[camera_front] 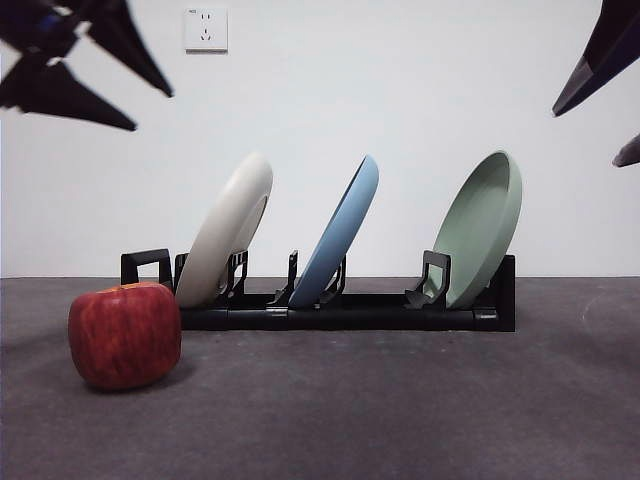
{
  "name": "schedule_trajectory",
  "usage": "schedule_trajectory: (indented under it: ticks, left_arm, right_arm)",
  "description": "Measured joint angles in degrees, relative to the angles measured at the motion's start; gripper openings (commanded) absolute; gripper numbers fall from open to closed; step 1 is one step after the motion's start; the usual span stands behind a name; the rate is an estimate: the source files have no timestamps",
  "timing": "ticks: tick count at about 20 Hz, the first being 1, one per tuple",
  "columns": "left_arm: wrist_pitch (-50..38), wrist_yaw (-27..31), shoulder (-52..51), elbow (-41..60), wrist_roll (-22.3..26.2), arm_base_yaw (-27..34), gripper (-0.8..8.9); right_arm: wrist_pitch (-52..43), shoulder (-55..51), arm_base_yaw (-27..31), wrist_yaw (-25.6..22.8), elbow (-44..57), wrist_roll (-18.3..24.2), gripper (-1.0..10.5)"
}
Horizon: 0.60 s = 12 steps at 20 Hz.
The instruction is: Take the yellow plate from the plate rack,put the plate on the table,take the apple from the table,put the apple in the plate
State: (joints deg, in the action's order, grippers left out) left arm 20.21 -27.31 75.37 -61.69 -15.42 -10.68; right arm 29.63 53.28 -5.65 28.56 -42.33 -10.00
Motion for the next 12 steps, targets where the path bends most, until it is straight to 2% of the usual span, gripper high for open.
schedule_trajectory:
  ticks: [6,10,12]
  left_arm:
    - [4.17,6.29,12.94,-13.68,2.51,-6.38,2.82]
    - [3.89,10.43,19.32,-16.63,4.11,-8.37,2.80]
    - [3.76,10.64,20.59,-16.63,5.01,-8.70,2.79]
  right_arm:
    - [0.52,0.00,0.00,0.00,0.00,0.00,3.5]
    - [1.03,0.00,0.00,-0.02,0.00,0.00,3.5]
    - [1.03,0.00,0.00,-0.02,0.00,0.00,3.5]
